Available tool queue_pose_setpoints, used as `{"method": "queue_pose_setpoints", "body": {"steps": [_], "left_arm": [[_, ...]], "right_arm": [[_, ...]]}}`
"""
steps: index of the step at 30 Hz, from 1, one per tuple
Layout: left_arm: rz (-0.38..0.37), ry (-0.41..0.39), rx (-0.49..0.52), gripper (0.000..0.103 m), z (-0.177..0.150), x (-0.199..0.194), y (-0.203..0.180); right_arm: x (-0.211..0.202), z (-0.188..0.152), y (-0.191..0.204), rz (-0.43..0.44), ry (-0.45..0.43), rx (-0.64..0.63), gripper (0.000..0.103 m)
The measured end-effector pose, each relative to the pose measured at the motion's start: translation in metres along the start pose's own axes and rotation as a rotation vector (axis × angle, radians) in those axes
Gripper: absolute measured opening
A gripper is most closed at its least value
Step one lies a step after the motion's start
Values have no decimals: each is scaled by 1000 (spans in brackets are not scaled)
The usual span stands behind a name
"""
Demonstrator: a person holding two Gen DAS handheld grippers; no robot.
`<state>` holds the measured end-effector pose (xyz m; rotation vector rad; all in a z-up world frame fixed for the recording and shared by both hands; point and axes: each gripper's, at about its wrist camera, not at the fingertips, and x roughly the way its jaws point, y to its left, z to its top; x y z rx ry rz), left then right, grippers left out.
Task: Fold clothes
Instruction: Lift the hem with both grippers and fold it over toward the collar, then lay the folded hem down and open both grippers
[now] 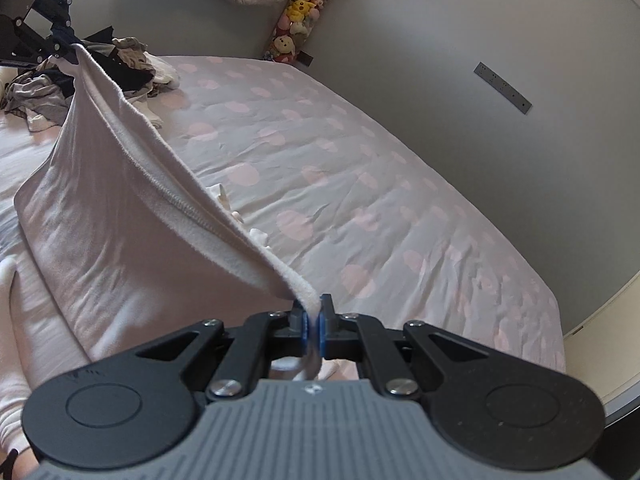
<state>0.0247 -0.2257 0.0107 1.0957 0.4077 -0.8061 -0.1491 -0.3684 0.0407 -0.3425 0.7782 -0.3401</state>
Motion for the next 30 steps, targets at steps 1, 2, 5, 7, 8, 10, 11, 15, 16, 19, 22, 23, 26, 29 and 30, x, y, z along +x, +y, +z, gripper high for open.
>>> {"method": "queue_pose_setpoints", "body": {"steps": [1, 2, 5, 7, 8, 10, 11, 15, 16, 19, 22, 23, 26, 29, 30], "left_arm": [[-11, 8, -2, 5, 2, 10, 1], [-19, 15, -2, 5, 4, 19, 3], [-37, 42, -2, 5, 7, 51, 7], [-58, 61, -11, 5, 8, 73, 12], [-69, 71, -16, 5, 9, 84, 14], [-91, 91, -27, 5, 11, 108, 17], [-103, 101, -36, 5, 12, 120, 18], [-138, 137, -59, 5, 14, 165, 18], [-143, 144, -53, 5, 14, 176, 16], [-168, 167, -34, 5, 13, 204, 7], [-192, 192, -24, 5, 8, 226, -2], [-198, 199, -24, 5, 6, 232, -3], [-210, 198, -25, 5, 2, 241, -5], [-202, 185, -16, 10, 0, 241, -4], [-197, 181, -19, 12, 0, 241, -2]], "right_arm": [[12, 1, -3, 6, 8, 8, 6], [24, 2, -6, 15, 14, 14, 6], [60, 4, -12, 30, 33, 28, 6], [85, 5, -15, 40, 46, 39, 6], [97, 6, -17, 45, 53, 46, 6], [121, 6, -19, 53, 66, 54, 6], [134, 6, -21, 57, 72, 60, 6], [180, 1, -26, 87, 101, 89, 6], [192, -1, -26, 97, 108, 95, 6], [224, -11, -25, 129, 137, 107, 6], [246, -21, -22, 152, 162, 116, 6], [253, -24, -22, 160, 169, 120, 7], [263, -28, -24, 171, 163, 147, 9], [264, -26, -33, 160, 162, 182, 25], [264, -26, -36, 153, 162, 195, 33]]}}
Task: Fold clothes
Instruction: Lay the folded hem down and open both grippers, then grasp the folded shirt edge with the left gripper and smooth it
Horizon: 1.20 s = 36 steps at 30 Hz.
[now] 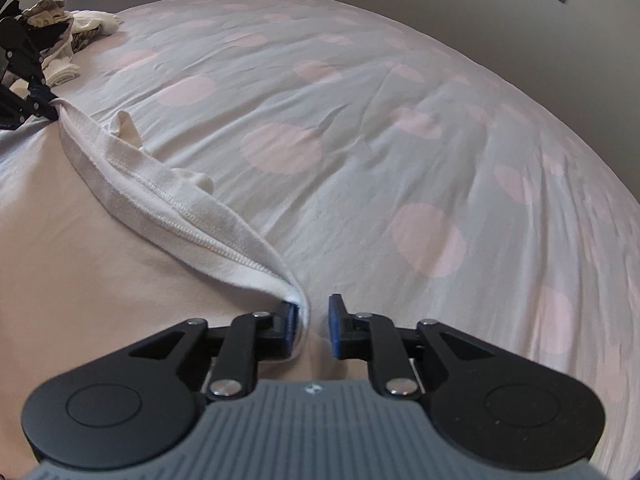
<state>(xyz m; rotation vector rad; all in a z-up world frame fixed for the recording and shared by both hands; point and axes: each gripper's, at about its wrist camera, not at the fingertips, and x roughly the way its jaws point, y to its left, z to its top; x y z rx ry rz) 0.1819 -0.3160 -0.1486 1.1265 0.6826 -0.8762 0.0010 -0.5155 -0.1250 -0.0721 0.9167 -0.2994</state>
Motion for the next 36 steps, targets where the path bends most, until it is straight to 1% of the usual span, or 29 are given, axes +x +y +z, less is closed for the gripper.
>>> {"method": "queue_pose_setpoints", "body": {"steps": [1, 4, 7, 9, 12, 16, 17, 19, 21, 22, 23, 24, 26, 29, 32, 34, 36], "left_arm": [[9, -5, -12, 14, 1, 0, 4], [45, -19, -78, 14, 3, -3, 19], [66, -26, -144, 14, 1, -11, 35], [78, -26, -154, 14, 0, -19, 39], [86, -24, -154, 14, -6, -32, 39], [70, -10, -180, 14, -17, -44, 37], [64, -4, -186, 14, -21, -46, 36], [62, 5, -188, 14, -26, -49, 32], [56, 10, -192, 14, -32, -53, 29], [51, 12, -195, 14, -34, -55, 27], [45, 13, -199, 14, -36, -57, 26], [39, 14, -202, 14, -38, -58, 25], [26, 15, -217, 14, -41, -59, 25], [-18, 5, -262, 14, -46, -58, 28], [-71, -10, -346, 14, -48, -51, 38], [-111, -27, -416, 15, -49, -46, 45], [-143, -34, -478, 15, -50, -38, 51]], "right_arm": [[-1, 1, -4, -3, 2, 18, 34], [-6, 2, -13, 7, 6, 76, 35], [-15, 6, -18, 9, -1, 119, 39], [-20, 8, -24, 11, 5, 156, 47], [-27, 12, -32, 11, 17, 196, 48], [-36, 18, -37, -6, 24, 213, 58], [-36, 19, -39, -6, 34, 225, 64], [-31, 23, -43, -9, 70, 245, 65], [-23, 25, -49, 6, 129, 285, 65], [-18, 25, -53, 19, 166, 319, 66], [-12, 24, -59, 46, 212, 369, 69], [-6, 23, -66, 62, 245, 424, 67], [-4, 20, -72, 62, 255, 479, 67], [-10, 18, -73, 73, 245, 503, 67], [-16, 17, -72, 64, 240, 490, 67], [-15, 14, -78, 76, 254, 525, 67], [-9, 12, -90, 81, 278, 587, 68]]}}
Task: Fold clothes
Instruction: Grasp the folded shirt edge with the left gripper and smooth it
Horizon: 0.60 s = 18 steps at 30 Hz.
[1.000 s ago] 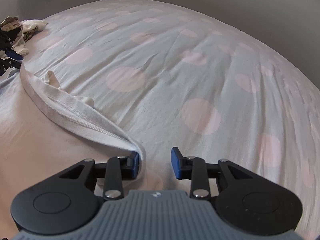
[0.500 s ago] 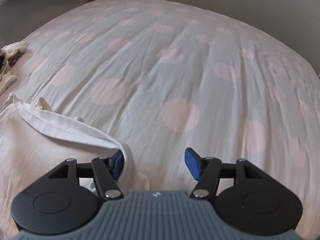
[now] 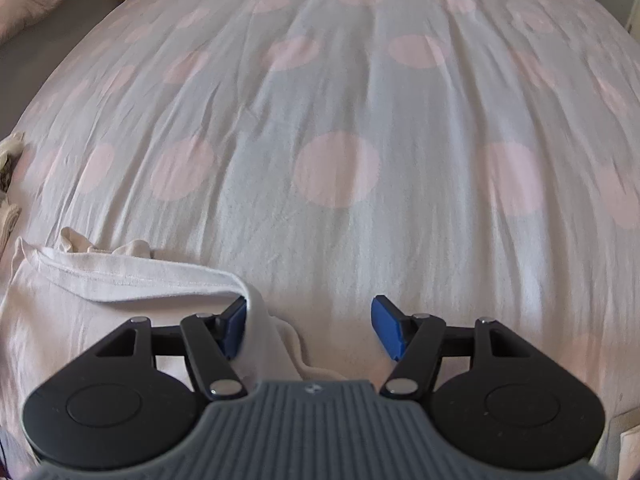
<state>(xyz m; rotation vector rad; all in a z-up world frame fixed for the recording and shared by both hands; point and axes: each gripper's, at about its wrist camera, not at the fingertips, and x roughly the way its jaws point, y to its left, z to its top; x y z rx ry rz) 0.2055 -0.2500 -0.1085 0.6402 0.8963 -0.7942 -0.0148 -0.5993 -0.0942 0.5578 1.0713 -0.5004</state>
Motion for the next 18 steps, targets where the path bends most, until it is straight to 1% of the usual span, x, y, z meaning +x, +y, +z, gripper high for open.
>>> {"method": "queue_pose_setpoints", "body": {"steps": [3, 7, 8, 11, 13, 14, 16, 17, 18], "left_arm": [[-26, 9, -65, 15, 1, 14, 8], [-83, 11, -177, 15, 1, 28, 22], [-97, 8, -202, 15, 0, 30, 24], [-132, -6, -260, 15, -1, 35, 30], [-142, -12, -278, 15, -1, 37, 31], [-143, -14, -283, 15, 0, 38, 31], [-140, -28, -294, 15, 2, 39, 31], [-142, -35, -302, 15, 3, 40, 30], [-144, -41, -314, 15, 4, 41, 30]], "right_arm": [[1, 5, -11, 11, 3, 57, 67], [-10, 8, -17, -47, -63, 63, 67], [-13, 8, -21, -49, -70, 70, 67], [-17, 5, -33, -14, -78, 97, 67], [-20, -3, -36, 14, -83, 97, 67], [-19, -8, -36, 26, -86, 91, 65], [-18, -18, -36, 51, -91, 80, 56], [-14, -22, -35, 65, -90, 82, 47], [-9, -26, -34, 79, -89, 87, 43]]}}
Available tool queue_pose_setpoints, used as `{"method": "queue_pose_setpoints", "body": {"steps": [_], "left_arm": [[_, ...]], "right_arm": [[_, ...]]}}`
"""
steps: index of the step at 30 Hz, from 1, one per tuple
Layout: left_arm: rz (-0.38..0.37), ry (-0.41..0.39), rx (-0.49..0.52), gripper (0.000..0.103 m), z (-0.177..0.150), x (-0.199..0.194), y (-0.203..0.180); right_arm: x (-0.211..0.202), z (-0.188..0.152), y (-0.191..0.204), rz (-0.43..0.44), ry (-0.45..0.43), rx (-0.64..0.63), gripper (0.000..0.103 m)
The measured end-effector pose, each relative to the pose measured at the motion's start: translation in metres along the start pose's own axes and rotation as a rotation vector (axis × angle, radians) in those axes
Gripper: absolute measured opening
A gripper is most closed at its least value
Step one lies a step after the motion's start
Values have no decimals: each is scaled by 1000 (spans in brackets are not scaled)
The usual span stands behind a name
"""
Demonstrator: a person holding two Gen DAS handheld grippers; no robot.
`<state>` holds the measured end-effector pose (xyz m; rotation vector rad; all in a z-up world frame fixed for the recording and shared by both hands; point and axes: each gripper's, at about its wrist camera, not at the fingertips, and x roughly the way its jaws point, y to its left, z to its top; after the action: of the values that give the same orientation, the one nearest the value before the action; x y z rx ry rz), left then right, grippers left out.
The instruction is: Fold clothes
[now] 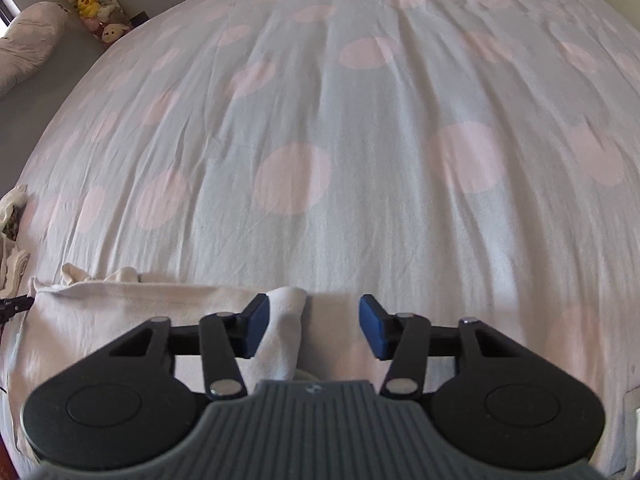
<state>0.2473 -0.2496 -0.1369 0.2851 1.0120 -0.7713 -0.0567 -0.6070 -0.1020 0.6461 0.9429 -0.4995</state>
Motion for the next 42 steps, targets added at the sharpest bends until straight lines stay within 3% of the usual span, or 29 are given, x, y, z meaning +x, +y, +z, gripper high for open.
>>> {"method": "queue_pose_setpoints", "body": {"steps": [4, 8, 11, 12, 14, 17, 21, 25, 32, 34, 42], "left_arm": [[19, -19, -5, 15, 1, 1, -7], [103, -7, -21, 16, 2, 4, -8], [169, -42, -31, 16, 2, -5, -3], [160, -55, -33, 16, 1, -11, -1], [162, -78, -27, 16, -2, -24, 0], [181, -102, -10, 16, -10, -48, 0], [123, -129, -36, 16, -32, -83, -2], [66, -133, -62, 17, -65, -113, -13], [18, -33, -131, 36, -131, -131, -26], [20, -15, -169, 43, -149, -130, -26], [-10, -42, -422, 46, -194, -125, -11]], "right_arm": [[18, -14, 0, 26, 4, 31, 41], [26, -21, -5, -18, -10, 61, 16], [22, -25, -5, -27, -24, 80, 16], [19, -26, -3, -46, -32, 73, 16], [10, -29, -2, -91, -60, 57, 18], [-8, -39, -8, -92, -102, 81, 23], [-33, -66, -15, -74, -122, 130, 32], [-57, -102, -19, -28, -132, 190, 35], [-82, -170, -11, 48, -112, 287, 48], [-86, -189, -7, 58, -102, 312, 54], [-81, -222, -4, 75, -78, 364, 61]]}}
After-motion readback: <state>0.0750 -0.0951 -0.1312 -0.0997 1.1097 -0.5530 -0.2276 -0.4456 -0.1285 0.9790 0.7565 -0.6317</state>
